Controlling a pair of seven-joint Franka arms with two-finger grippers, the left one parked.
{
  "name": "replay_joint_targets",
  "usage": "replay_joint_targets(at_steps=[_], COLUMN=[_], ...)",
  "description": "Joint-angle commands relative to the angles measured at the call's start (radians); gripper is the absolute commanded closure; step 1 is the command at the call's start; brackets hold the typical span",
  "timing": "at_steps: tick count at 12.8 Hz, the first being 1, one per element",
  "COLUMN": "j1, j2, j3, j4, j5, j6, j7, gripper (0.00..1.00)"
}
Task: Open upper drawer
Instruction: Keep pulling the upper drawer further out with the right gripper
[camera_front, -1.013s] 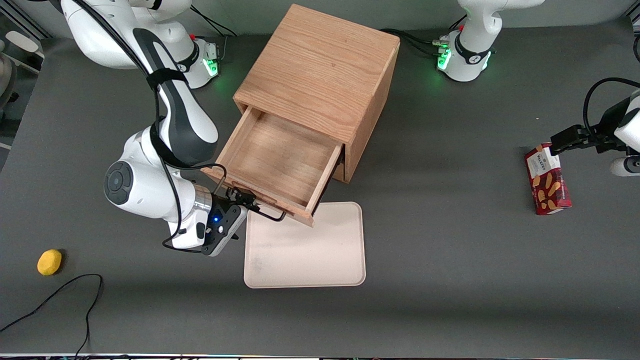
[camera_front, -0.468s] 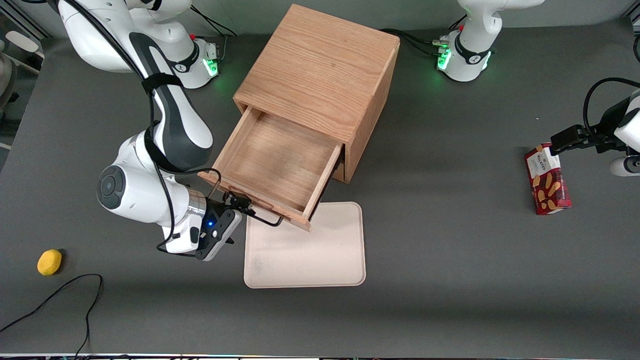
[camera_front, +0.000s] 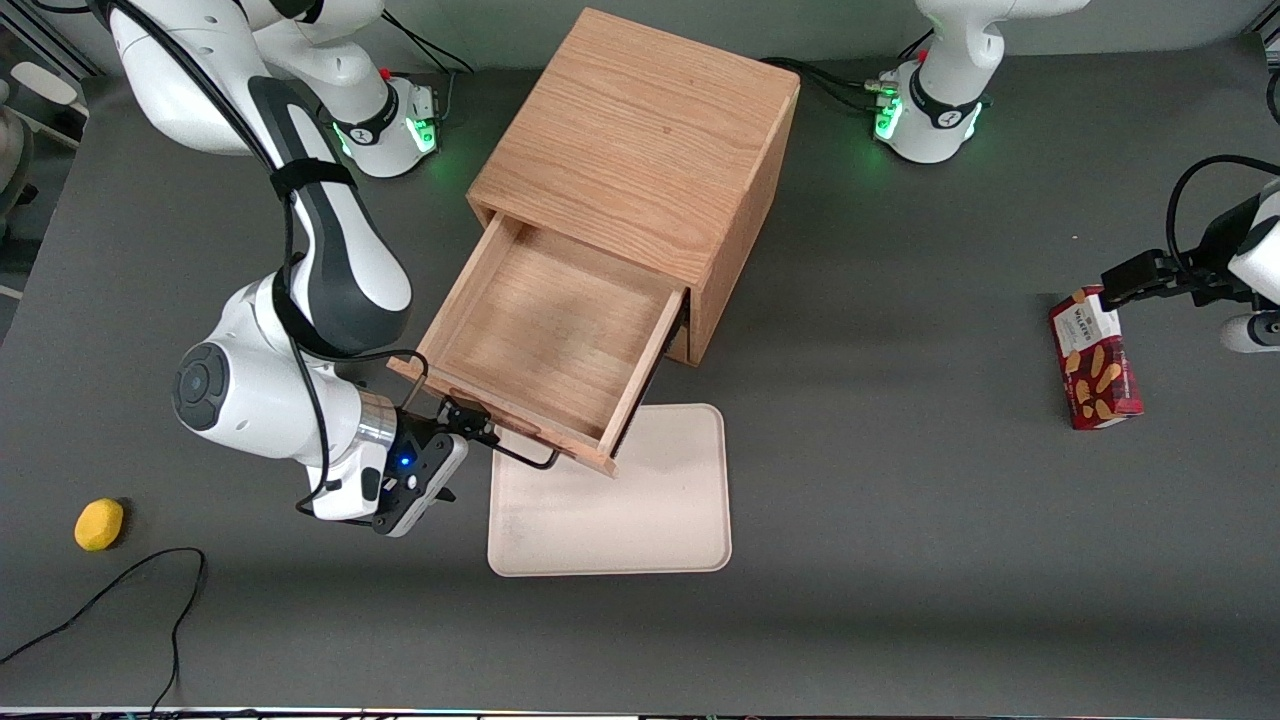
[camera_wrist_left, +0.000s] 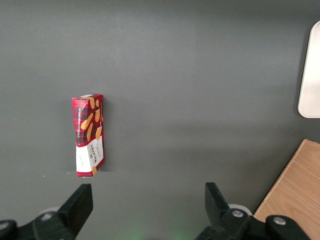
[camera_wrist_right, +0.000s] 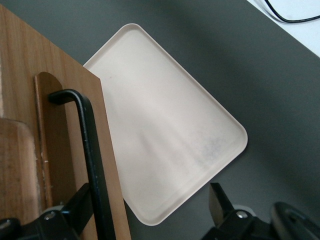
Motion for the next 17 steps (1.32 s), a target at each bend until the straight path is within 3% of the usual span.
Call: replay_joint_targets(at_steps=[1, 17], j1=[-0.019, -0.037], j2=[0.034, 0.048], j3=[0.006, 0.008], j4=[0.058, 0.158], j5=[0.012, 0.012], j6=[-0.009, -0.084], j7=[-0.026, -0.012], gripper=[0.00, 0.00])
